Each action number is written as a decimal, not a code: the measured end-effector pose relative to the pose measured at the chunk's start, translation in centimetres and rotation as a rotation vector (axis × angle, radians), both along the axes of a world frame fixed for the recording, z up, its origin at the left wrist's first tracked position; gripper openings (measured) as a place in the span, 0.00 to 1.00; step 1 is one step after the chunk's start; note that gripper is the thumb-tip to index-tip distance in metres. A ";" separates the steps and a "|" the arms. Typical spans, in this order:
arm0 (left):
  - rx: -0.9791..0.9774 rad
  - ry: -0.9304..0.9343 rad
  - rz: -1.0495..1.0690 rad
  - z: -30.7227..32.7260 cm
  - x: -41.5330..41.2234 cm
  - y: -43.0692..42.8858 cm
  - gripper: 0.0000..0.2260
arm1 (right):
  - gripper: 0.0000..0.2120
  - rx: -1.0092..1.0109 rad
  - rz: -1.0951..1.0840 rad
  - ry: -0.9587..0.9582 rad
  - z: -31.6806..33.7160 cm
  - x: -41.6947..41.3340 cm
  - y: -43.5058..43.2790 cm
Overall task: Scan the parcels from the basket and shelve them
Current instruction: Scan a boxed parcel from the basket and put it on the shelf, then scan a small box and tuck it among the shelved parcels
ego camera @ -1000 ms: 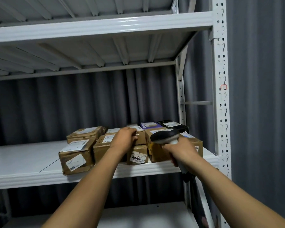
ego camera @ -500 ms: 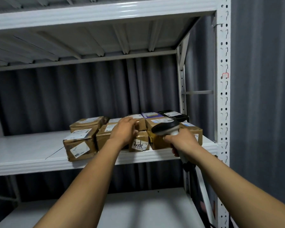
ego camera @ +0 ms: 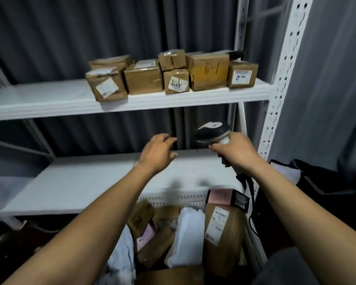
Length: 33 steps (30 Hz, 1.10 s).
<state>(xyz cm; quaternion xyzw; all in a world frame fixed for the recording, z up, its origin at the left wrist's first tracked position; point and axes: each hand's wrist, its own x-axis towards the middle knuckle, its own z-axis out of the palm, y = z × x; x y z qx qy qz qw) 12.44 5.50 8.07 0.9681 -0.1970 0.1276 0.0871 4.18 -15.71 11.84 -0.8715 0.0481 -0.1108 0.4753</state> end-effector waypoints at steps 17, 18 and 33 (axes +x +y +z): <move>-0.044 0.481 -0.058 -19.9 -2.4 -9.1 0.29 | 0.10 -0.139 -0.129 0.255 -16.0 -0.7 -8.0; -0.070 0.481 -0.077 -20.1 -1.7 -10.5 0.29 | 0.10 -0.148 -0.150 0.243 -16.0 -0.3 -8.8; 0.126 0.321 -0.324 -22.5 3.8 -18.2 0.35 | 0.09 -0.037 -0.289 0.223 -17.0 1.1 -13.9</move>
